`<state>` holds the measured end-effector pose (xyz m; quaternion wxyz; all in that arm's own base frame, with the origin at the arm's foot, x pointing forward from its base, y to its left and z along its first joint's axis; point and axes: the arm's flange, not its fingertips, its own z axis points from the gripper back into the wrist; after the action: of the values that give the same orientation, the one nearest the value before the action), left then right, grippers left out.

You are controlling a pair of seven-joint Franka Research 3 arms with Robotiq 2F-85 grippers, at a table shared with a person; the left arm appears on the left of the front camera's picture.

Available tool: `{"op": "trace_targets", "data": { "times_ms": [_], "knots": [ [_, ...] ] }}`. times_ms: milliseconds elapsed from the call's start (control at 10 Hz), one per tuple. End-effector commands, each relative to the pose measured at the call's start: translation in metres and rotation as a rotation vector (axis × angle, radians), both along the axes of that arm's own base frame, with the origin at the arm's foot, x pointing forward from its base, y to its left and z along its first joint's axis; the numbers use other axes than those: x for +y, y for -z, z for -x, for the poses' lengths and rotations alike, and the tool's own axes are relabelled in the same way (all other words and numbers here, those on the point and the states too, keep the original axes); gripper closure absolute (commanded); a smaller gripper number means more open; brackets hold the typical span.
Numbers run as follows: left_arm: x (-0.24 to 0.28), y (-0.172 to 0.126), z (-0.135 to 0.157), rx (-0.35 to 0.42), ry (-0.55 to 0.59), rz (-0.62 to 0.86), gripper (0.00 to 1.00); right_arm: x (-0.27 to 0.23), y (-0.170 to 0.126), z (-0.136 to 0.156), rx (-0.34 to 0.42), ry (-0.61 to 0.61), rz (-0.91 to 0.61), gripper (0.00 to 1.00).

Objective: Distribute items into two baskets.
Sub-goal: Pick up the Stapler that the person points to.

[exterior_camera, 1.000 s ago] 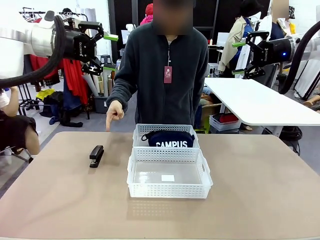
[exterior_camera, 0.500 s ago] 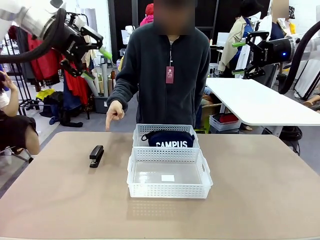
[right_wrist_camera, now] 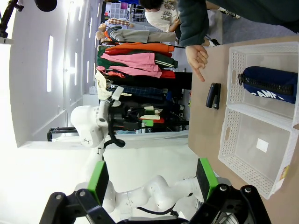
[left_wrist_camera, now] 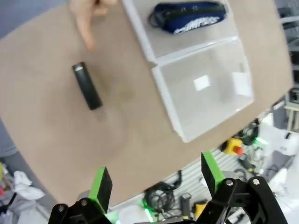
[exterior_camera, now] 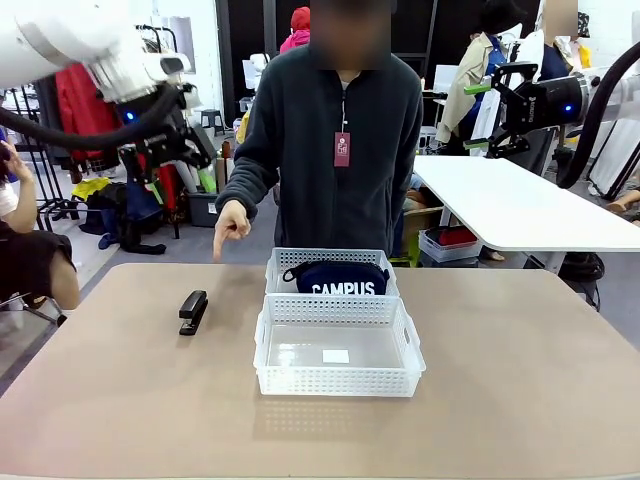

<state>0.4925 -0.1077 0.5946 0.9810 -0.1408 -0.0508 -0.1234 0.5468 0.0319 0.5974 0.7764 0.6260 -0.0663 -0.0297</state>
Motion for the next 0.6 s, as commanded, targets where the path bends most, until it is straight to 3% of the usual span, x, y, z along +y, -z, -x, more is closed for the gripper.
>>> {"op": "trace_targets", "data": {
  "times_ms": [0, 200, 300, 500],
  "knots": [
    [-0.006, 0.0101, -0.0024, -0.027, -0.027, -0.09, 0.0, 0.0008, -0.0022, 0.0017, 0.006, -0.004, -0.005, 0.0],
    [-0.0033, 0.015, -0.0031, -0.047, -0.035, -0.027, 0.0, 0.0008, -0.0022, 0.0017, 0.006, -0.004, -0.005, 0.0],
    [-0.0066, 0.0161, -0.0083, -0.012, 0.001, -0.07, 0.0, 0.0008, -0.0022, 0.0017, 0.006, -0.004, -0.005, 0.0],
    [-0.0066, 0.0161, -0.0083, -0.012, 0.001, -0.07, 0.0, 0.0008, -0.0022, 0.0017, 0.006, -0.004, -0.005, 0.0]
  ]
}}
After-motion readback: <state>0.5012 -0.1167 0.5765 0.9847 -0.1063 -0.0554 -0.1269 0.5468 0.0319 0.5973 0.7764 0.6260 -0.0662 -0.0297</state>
